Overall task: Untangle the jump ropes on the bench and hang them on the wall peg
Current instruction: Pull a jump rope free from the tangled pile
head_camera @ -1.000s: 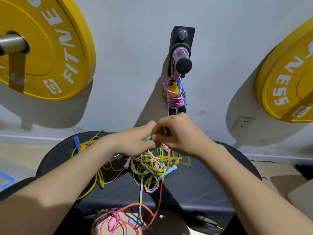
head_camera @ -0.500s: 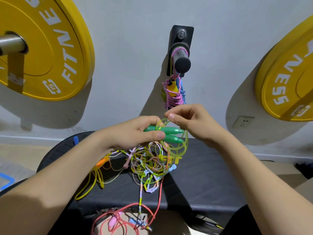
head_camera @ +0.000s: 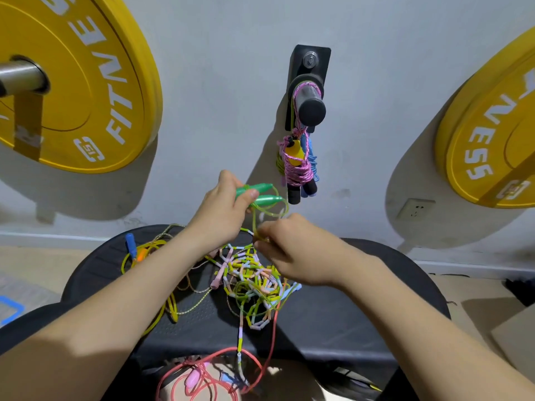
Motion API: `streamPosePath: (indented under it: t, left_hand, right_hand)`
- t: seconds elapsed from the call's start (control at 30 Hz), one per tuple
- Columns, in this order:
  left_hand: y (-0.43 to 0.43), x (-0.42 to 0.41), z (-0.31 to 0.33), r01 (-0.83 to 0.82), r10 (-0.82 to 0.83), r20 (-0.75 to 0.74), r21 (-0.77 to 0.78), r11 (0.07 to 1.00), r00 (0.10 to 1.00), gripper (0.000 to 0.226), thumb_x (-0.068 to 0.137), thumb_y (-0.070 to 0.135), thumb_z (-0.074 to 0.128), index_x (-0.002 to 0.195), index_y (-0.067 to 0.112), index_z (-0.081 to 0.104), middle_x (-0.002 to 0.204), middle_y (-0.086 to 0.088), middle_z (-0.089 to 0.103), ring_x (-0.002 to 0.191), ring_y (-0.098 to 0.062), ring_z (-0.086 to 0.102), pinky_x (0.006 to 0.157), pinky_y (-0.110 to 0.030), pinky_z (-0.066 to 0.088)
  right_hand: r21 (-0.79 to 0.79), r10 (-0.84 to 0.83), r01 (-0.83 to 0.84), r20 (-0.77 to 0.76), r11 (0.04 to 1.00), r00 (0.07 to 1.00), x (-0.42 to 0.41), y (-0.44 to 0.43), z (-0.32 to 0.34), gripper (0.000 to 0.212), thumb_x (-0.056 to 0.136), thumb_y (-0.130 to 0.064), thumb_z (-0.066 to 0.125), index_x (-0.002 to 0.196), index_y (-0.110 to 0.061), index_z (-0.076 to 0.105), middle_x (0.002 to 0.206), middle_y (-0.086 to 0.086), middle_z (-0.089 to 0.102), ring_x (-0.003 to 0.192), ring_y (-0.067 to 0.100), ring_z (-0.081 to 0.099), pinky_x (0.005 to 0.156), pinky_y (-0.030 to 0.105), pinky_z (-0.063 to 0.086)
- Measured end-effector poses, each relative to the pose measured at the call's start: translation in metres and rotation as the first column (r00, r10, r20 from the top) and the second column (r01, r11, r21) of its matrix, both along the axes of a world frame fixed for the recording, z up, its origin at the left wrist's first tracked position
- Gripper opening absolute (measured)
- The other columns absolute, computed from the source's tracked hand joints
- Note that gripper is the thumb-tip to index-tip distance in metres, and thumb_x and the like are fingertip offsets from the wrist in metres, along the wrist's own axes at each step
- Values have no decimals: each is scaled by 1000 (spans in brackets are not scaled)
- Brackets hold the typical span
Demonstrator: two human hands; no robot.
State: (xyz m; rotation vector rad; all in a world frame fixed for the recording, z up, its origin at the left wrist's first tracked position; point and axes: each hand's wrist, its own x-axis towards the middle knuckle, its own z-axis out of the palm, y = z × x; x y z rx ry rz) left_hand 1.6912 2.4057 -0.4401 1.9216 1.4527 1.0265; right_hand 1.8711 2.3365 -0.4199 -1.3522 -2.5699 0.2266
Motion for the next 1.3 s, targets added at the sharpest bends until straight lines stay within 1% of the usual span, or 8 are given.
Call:
streamPosePath:
  t: [0.23,0.4,0.6,0.83,0.97,1.07,1.17,1.3]
  left_hand:
    - [-11,6,3,264,-264,-2,-1,965,965,4,105,24,64,107,24,68,73,17,70,65,1,61,62,-15,42]
    - [-16,9,8,440,-431,111,-77,895,895,14,108,20,59,116,18,71,54,16,56,49,-4,42,50,-15,31]
    - [-23,13,15,699,-535,529,-168,695,658,22,96,26,70,113,13,68,88,-22,54,60,-15,52,55,-21,41]
    - [-9,16,16,590,-141,868,-196,783,476,31,83,20,77,109,6,66,87,-12,63,62,-15,60,61,-23,57]
    - [1,16,5,211,21,712,-235,949,701,17,91,12,78,103,10,67,85,-10,68,55,-13,62,58,-26,57]
    - [9,5,-1,-40,38,258,3,999,966,16,90,24,84,95,26,69,72,4,74,53,-11,65,61,-26,54]
    - [10,-2,1,78,-74,-50,75,994,996,15,87,28,86,95,32,73,64,24,68,56,3,58,58,-15,40]
    - [10,-4,13,387,-375,120,-104,916,919,18,94,9,78,110,17,74,87,0,76,78,-12,70,77,-27,54]
  right_hand:
    - [404,-262,331,-216,853,940,28,13,21,10,96,-33,67,99,-24,72,92,-3,72,84,32,67,64,43,54]
    - [-154,-409,413,-643,898,648,43,28,19,5,80,-20,85,81,-21,81,56,-10,64,52,2,51,55,13,39]
    - [-576,-586,138,-740,806,329,55,32,21,21,64,-6,67,73,-17,82,66,7,68,59,18,53,59,25,45]
    - [-491,-370,3,-652,871,662,44,30,13,39,105,5,51,89,-20,76,62,-18,51,58,3,40,61,23,33]
    - [-278,-140,72,-233,958,962,24,19,9,22,108,-8,48,118,-10,68,76,-11,61,66,2,53,69,21,41]
    - [-218,-98,65,-143,974,985,15,10,10,20,107,-18,51,102,-16,71,74,5,68,67,16,57,66,32,43]
    - [-189,-124,72,-282,979,951,24,11,19,32,107,-25,55,87,-12,76,54,-2,55,50,8,45,51,19,34]
    - [-103,-272,255,-495,961,825,50,29,17,31,105,-30,63,82,-14,77,50,-10,51,49,4,40,52,17,30]
